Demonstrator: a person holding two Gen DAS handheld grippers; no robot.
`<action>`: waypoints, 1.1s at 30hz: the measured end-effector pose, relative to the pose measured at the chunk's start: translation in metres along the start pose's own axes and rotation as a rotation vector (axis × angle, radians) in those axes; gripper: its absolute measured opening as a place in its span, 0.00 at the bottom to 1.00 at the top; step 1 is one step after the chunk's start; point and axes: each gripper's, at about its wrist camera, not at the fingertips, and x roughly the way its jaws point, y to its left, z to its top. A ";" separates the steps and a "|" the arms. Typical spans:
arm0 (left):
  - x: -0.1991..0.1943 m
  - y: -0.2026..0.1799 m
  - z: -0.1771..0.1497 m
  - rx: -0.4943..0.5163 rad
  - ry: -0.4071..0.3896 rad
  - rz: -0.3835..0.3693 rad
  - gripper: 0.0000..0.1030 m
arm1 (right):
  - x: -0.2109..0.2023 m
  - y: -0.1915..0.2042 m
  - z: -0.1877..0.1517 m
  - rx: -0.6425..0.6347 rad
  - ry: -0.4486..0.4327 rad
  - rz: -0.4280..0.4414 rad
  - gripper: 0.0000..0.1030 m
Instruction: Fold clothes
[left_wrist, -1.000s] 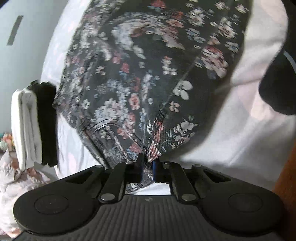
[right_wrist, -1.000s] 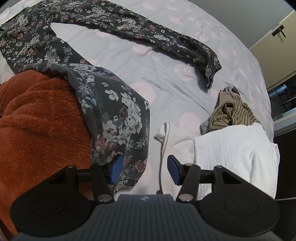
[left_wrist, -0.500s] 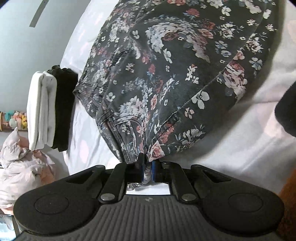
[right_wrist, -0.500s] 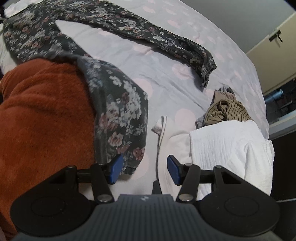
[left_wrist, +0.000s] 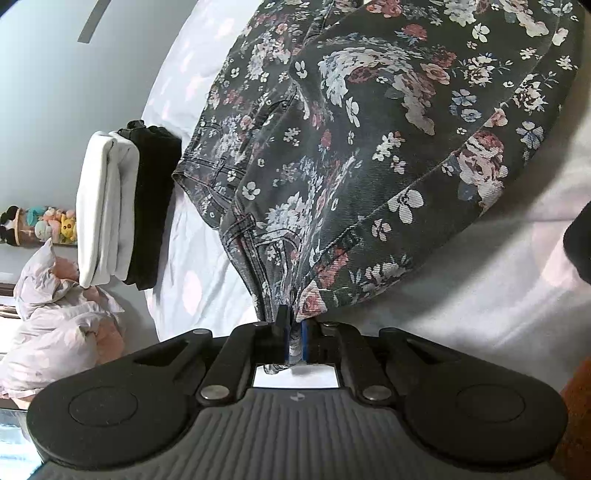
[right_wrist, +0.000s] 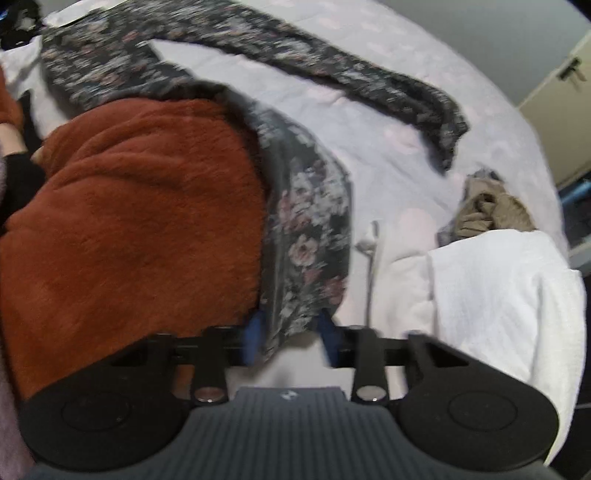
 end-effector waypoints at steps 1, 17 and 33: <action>-0.001 0.000 0.000 0.000 0.000 0.003 0.05 | 0.000 -0.001 0.001 0.021 -0.008 -0.014 0.05; -0.028 0.010 -0.002 0.065 -0.081 -0.022 0.04 | -0.104 -0.091 0.065 0.236 -0.328 -0.497 0.02; -0.004 0.112 0.055 -0.213 -0.141 0.089 0.05 | -0.007 -0.140 0.156 0.168 -0.133 -0.607 0.02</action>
